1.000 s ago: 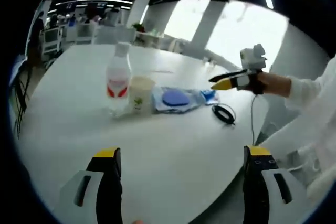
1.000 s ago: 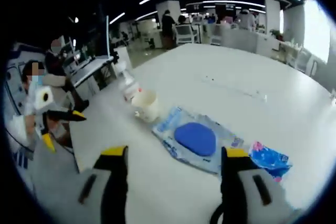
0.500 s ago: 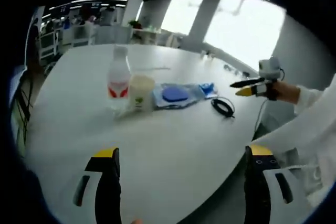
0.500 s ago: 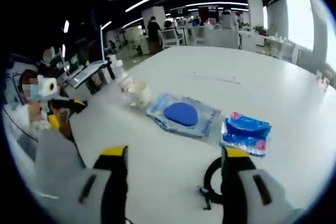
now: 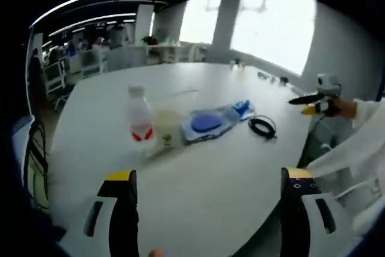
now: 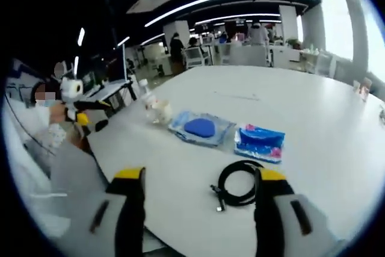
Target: Arrange the tabletop items into an orderly group along one side of the table until the central work area is clear of visible clutter.
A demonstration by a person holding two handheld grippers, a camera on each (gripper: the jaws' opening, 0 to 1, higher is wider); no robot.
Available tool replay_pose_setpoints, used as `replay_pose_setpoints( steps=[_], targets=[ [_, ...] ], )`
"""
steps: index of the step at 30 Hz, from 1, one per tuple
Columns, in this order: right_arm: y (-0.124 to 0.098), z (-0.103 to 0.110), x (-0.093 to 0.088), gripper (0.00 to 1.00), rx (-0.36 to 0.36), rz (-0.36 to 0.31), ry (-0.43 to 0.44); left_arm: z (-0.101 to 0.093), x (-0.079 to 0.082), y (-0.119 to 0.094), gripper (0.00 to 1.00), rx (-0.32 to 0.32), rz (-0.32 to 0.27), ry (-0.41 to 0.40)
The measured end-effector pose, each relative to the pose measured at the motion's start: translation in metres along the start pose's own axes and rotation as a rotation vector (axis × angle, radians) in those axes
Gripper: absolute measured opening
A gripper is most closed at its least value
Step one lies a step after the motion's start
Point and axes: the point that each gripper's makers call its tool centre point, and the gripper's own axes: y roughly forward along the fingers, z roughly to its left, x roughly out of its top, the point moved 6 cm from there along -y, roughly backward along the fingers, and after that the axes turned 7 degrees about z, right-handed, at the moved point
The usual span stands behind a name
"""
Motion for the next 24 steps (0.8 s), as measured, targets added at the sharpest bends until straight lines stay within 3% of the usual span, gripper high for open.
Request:
replay_pose_setpoints(
  steps=[4,9,16,24],
  targets=[
    [-0.011,-0.009,-0.007,0.73,0.0,0.0,0.022,0.0,0.001,-0.005,0.97,0.04,0.002,-0.019],
    [-0.014,-0.013,-0.018,0.75,-0.007,0.014,-0.004,0.0,-0.005,-0.002,0.97,0.06,0.055,0.044],
    [-0.025,-0.013,-0.024,0.75,-0.077,0.018,0.007,0.007,0.002,-0.002,0.97,0.047,0.05,0.032],
    [-0.033,-0.015,-0.034,0.76,-0.123,-0.005,0.092,0.015,0.003,0.0,0.97,0.042,0.052,0.041]
  ],
)
